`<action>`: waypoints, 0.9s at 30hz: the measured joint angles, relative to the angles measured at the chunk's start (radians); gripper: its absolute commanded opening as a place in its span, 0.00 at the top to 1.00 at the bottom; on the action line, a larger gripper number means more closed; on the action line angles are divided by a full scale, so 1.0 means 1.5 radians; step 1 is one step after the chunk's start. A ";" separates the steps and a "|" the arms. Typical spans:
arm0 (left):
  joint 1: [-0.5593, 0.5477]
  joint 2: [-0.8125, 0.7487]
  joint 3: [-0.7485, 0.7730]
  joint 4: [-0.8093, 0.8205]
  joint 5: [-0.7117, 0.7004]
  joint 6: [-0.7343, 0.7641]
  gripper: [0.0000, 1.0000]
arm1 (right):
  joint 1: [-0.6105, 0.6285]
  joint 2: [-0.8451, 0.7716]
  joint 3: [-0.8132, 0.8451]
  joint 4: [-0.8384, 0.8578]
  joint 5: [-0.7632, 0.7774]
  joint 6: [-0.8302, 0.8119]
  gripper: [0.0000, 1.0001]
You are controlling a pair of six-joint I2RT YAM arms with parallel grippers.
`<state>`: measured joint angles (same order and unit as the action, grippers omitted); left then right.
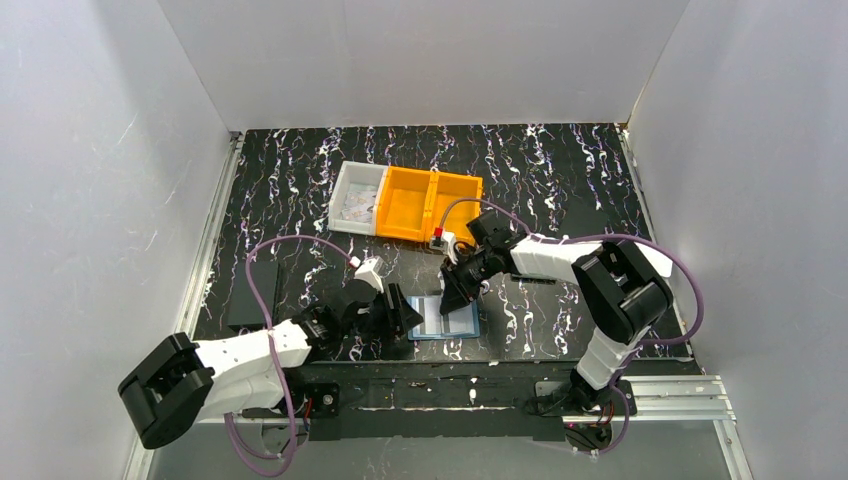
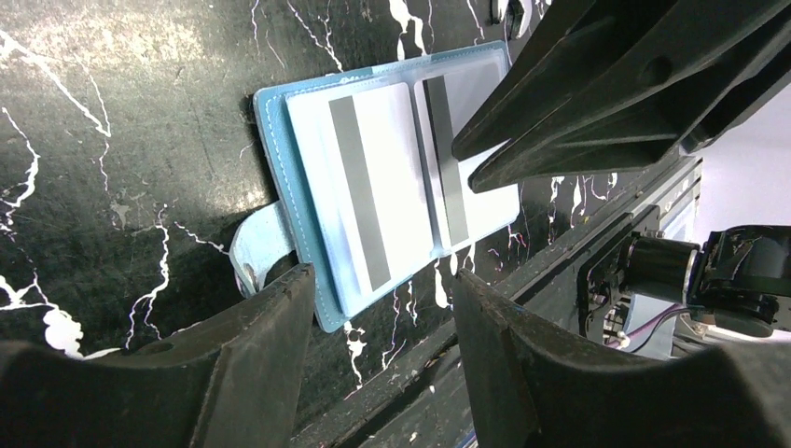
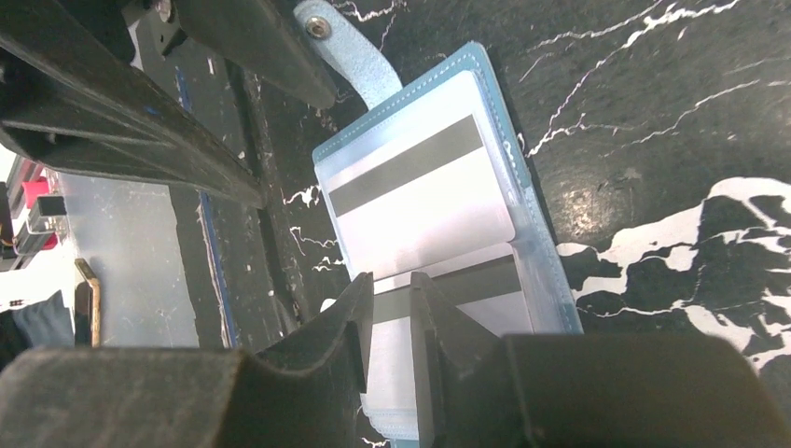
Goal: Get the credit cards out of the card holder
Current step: Remove the credit card from the card holder.
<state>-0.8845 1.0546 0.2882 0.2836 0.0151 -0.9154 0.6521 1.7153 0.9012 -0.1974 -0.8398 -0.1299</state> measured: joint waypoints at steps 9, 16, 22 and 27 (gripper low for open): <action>0.008 0.018 0.014 0.010 0.018 0.006 0.55 | 0.000 0.024 0.003 -0.016 0.002 -0.009 0.71; 0.019 0.071 0.024 0.025 0.036 0.008 0.56 | 0.000 0.028 0.005 -0.017 -0.001 -0.009 0.71; 0.026 0.112 0.036 0.047 0.051 0.008 0.59 | -0.001 0.031 0.009 -0.022 -0.001 -0.009 0.71; 0.030 0.129 0.037 0.055 0.058 0.007 0.59 | -0.002 0.032 0.009 -0.022 -0.001 -0.009 0.71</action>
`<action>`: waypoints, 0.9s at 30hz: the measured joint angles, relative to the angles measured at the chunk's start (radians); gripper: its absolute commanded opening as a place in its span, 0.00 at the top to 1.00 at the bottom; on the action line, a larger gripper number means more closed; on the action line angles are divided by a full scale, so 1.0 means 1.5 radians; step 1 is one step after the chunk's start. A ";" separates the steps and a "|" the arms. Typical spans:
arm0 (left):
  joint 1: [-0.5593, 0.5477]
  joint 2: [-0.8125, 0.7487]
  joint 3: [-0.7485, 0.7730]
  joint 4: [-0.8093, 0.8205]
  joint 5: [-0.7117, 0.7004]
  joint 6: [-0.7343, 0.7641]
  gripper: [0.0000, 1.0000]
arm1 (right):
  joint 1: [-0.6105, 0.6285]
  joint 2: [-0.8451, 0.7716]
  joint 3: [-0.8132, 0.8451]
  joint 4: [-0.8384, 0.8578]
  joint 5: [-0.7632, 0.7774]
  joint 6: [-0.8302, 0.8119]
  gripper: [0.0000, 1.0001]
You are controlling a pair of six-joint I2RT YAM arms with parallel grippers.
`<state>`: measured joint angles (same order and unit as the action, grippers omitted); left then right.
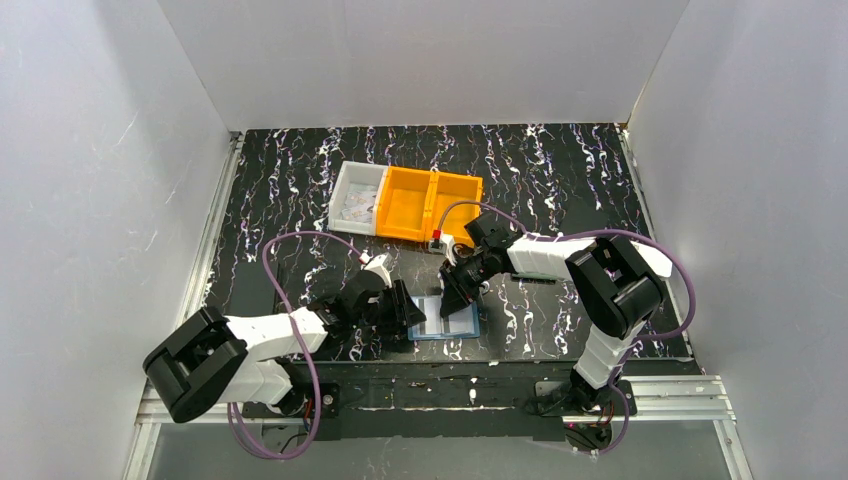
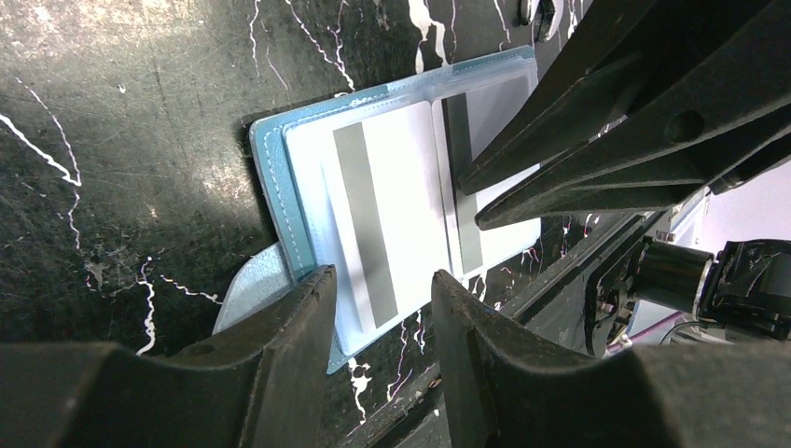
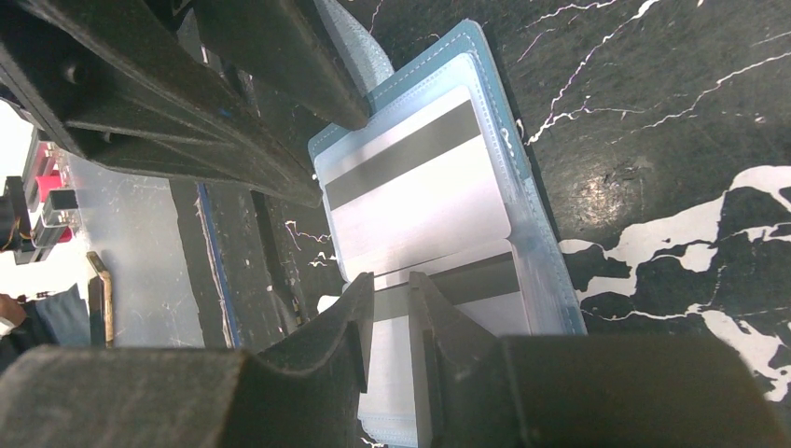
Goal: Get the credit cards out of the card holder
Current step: Remove the credit card from the card holder.
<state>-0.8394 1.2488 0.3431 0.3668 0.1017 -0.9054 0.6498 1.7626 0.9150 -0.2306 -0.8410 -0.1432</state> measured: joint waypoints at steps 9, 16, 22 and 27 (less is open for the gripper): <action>0.004 0.013 0.000 0.018 0.015 -0.012 0.53 | 0.000 0.000 0.000 -0.001 0.000 0.000 0.71; 0.005 0.023 0.001 0.028 0.022 -0.018 0.53 | 0.000 0.004 0.004 -0.004 -0.001 0.000 0.71; 0.005 0.046 0.010 0.034 0.032 -0.023 0.69 | -0.002 0.004 0.004 -0.006 -0.002 0.001 0.67; 0.008 0.062 0.011 0.036 0.036 -0.026 0.78 | -0.013 0.004 0.004 -0.007 -0.014 0.013 0.63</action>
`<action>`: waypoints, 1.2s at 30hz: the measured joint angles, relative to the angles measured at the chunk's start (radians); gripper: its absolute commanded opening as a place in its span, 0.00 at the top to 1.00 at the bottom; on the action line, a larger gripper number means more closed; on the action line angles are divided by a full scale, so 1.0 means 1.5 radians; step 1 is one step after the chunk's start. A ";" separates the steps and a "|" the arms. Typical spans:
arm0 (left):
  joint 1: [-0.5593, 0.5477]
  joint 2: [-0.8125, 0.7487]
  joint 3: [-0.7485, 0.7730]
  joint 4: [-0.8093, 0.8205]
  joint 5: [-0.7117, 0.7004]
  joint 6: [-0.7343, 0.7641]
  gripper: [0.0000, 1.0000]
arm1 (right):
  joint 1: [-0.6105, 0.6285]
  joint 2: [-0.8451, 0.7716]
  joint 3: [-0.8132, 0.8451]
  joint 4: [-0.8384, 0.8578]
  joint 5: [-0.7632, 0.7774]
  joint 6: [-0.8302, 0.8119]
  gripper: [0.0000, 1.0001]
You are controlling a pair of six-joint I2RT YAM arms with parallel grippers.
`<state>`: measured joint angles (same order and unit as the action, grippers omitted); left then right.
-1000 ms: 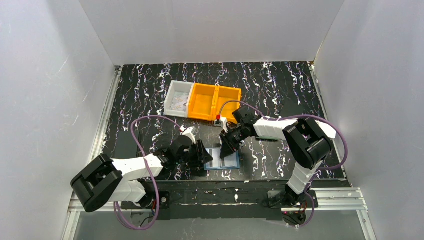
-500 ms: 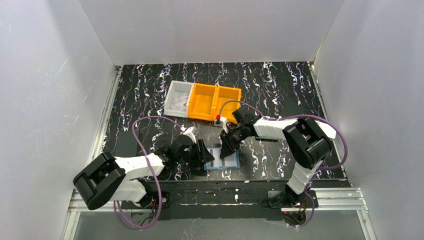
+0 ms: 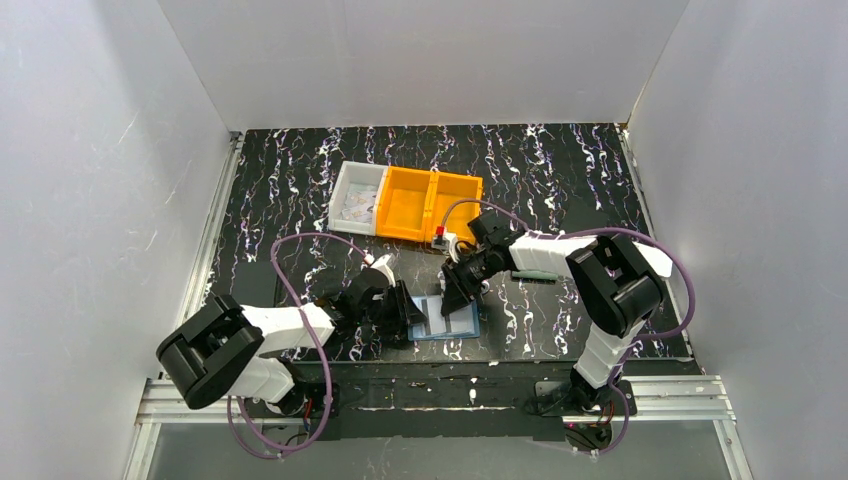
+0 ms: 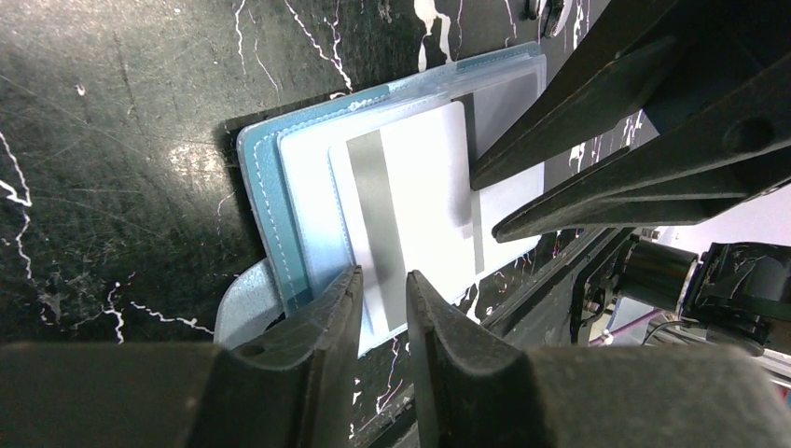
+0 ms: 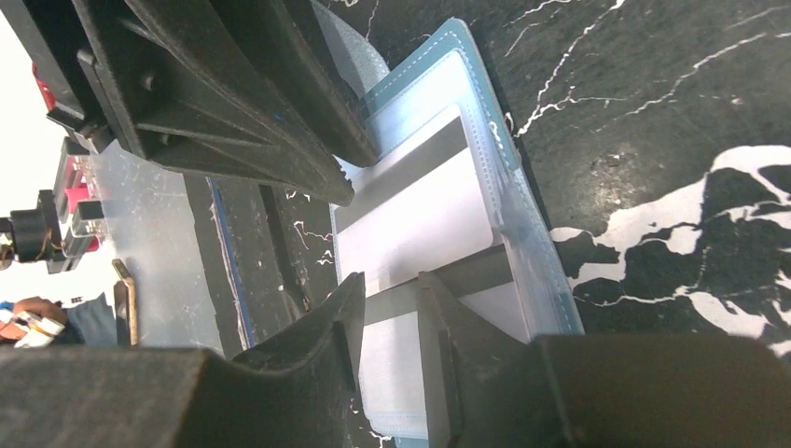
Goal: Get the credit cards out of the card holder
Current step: Remove the credit card from the card holder.
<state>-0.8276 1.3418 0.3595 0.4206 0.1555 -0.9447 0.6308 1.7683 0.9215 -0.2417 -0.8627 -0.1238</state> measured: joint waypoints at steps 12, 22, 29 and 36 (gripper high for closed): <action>0.000 0.029 0.000 0.024 0.003 -0.009 0.90 | -0.028 -0.006 -0.008 0.013 -0.005 0.061 0.56; 0.002 0.052 0.001 0.051 0.009 -0.016 0.95 | -0.031 -0.007 -0.011 0.019 0.008 0.107 0.56; 0.003 0.061 0.000 0.065 0.012 -0.024 0.96 | -0.033 -0.031 -0.016 0.019 0.062 0.157 0.55; 0.003 0.069 -0.002 0.079 0.014 -0.034 0.97 | -0.041 -0.036 -0.023 0.031 0.078 0.245 0.49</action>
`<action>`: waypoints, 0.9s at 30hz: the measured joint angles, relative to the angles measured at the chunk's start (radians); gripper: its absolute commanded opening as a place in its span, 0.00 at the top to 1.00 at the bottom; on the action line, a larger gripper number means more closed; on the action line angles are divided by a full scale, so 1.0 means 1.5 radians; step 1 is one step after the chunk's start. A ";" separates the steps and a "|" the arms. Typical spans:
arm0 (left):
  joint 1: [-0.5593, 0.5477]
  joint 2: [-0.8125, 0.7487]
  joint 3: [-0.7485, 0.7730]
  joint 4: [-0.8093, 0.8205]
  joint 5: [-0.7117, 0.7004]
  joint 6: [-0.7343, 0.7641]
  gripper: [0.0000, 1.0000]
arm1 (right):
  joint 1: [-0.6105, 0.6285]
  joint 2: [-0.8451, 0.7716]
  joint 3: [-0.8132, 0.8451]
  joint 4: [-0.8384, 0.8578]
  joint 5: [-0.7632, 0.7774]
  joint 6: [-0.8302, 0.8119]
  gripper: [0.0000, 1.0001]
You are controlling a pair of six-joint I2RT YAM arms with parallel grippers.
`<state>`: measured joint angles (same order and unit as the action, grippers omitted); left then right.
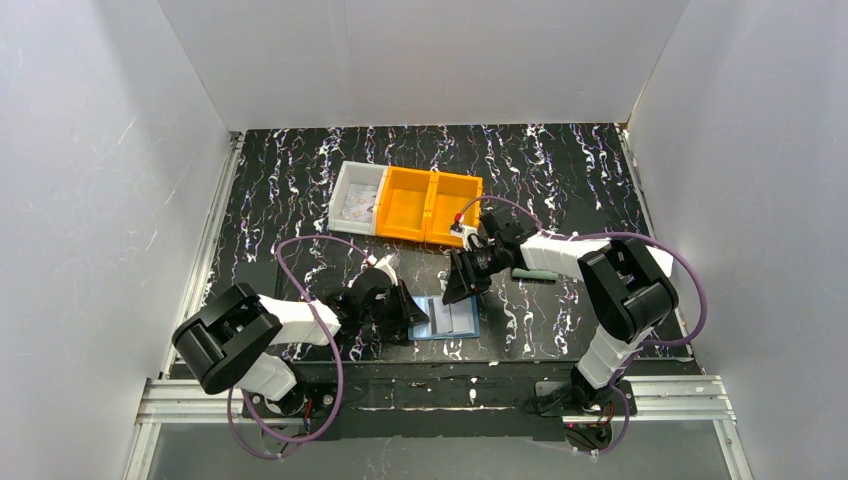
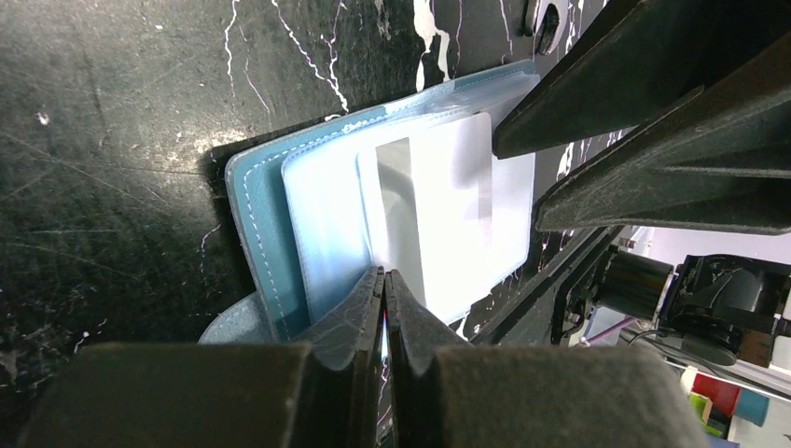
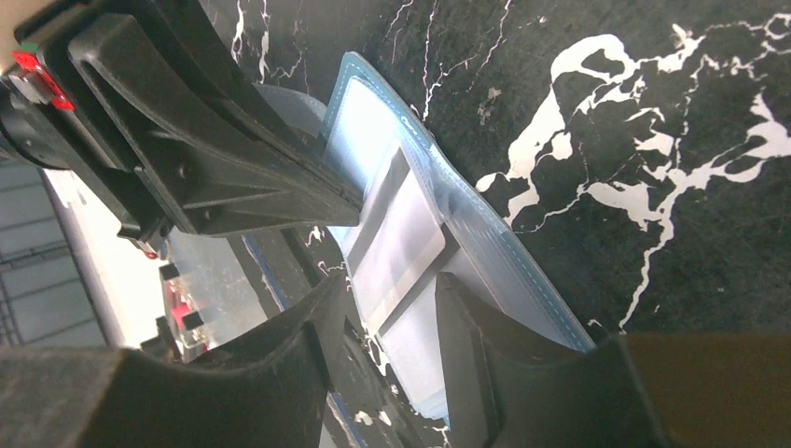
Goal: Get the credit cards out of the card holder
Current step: Remove the credit card from the card holder.
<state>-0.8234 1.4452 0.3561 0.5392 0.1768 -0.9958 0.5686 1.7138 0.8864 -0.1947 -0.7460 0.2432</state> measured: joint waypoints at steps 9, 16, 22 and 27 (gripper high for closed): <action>0.002 0.004 -0.011 0.027 0.002 -0.017 0.98 | -0.004 -0.013 -0.034 0.054 0.017 0.155 0.44; 0.002 0.004 -0.015 0.034 0.001 -0.023 0.98 | -0.004 -0.050 -0.085 0.108 0.044 0.246 0.45; 0.002 0.011 -0.015 0.043 0.005 -0.024 0.98 | -0.004 -0.043 -0.087 0.117 0.043 0.271 0.47; 0.003 0.018 -0.015 0.055 0.011 -0.025 0.98 | -0.004 -0.033 -0.087 0.127 0.035 0.278 0.48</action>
<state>-0.8192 1.4723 0.3336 0.6212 0.1928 -1.0328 0.5625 1.6646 0.7563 -0.0044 -0.6941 0.6598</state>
